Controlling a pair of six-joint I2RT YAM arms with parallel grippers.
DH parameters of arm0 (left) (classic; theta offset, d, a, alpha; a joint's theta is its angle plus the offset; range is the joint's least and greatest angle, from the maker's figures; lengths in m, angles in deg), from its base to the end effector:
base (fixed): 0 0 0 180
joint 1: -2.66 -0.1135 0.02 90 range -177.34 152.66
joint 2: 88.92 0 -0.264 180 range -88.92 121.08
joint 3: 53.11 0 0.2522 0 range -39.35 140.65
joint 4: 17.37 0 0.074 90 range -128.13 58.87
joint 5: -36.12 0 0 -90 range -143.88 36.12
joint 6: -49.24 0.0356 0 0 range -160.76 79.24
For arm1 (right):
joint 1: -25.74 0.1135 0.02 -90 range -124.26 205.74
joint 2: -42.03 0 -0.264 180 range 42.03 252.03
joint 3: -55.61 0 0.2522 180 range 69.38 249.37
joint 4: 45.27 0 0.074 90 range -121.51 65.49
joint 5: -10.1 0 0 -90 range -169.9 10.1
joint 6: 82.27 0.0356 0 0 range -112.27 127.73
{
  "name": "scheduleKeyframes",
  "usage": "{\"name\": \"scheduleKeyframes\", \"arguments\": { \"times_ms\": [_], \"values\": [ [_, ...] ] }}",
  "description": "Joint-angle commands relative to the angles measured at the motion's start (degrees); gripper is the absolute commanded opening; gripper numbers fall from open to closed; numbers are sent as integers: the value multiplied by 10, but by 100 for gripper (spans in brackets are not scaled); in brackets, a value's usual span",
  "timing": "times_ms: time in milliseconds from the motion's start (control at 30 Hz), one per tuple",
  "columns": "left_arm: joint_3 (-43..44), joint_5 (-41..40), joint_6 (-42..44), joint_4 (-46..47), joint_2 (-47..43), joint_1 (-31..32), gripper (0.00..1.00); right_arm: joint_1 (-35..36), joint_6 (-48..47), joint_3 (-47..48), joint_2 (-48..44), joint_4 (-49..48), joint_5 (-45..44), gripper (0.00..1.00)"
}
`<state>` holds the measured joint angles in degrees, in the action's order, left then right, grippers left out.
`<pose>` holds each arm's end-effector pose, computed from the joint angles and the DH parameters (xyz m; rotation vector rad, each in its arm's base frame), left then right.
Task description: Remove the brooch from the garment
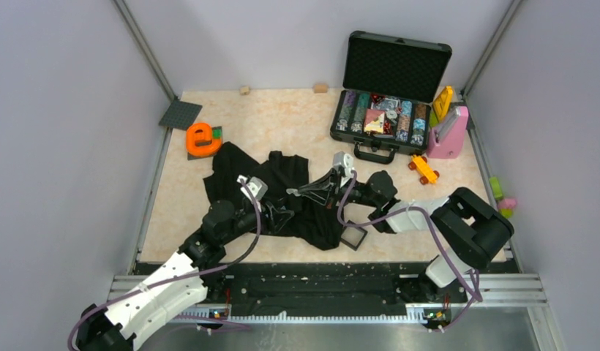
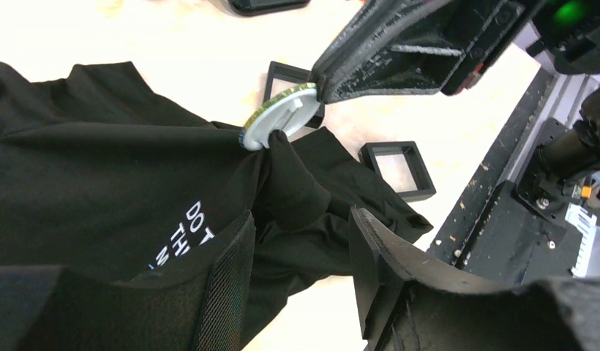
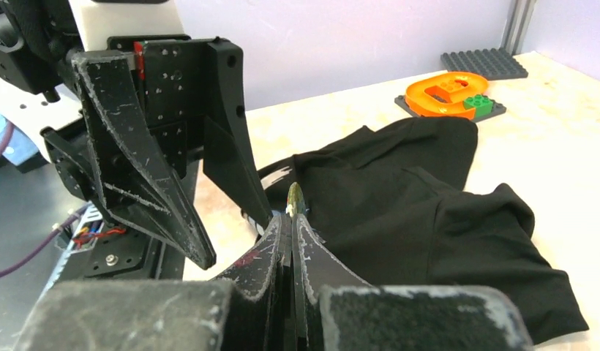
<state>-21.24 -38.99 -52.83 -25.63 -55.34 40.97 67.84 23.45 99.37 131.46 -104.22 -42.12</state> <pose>0.1190 -0.1057 0.2332 0.6040 1.7170 -0.8605 0.2028 0.2126 0.2205 -0.9013 1.2149 1.2640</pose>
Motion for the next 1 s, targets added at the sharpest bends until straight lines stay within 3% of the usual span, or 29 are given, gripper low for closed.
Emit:
{"name": "scheduleKeyframes", "arguments": {
  "times_ms": [0,133,167,267,300,367,567,700,967],
  "values": [
    [-32,-34,-98,133,-9,-1,56,22,-100,9,-36,52,-10,0],
    [-2,-43,-218,101,-14,-8,65,37,-219,19,-54,170,-39,0],
    [11,-46,-249,81,-16,-8,71,38,-239,16,-55,176,-42,0],
    [58,-87,-345,-41,-28,-8,82,43,-303,4,-59,181,-51,0],
    [69,-104,-377,-97,-30,-9,92,48,-326,5,-59,196,-54,0],
    [73,-113,-450,-125,-32,-9,99,61,-368,15,-58,232,-68,0],
    [39,-71,-668,-93,-40,-15,97,87,-454,-4,-61,197,-101,0],
    [1,-22,-801,-60,-34,-47,85,99,-489,-37,-63,128,-123,0],
    [-24,45,-835,-23,-21,-133,68,106,-550,-66,-79,90,-92,0]
  ]
}}
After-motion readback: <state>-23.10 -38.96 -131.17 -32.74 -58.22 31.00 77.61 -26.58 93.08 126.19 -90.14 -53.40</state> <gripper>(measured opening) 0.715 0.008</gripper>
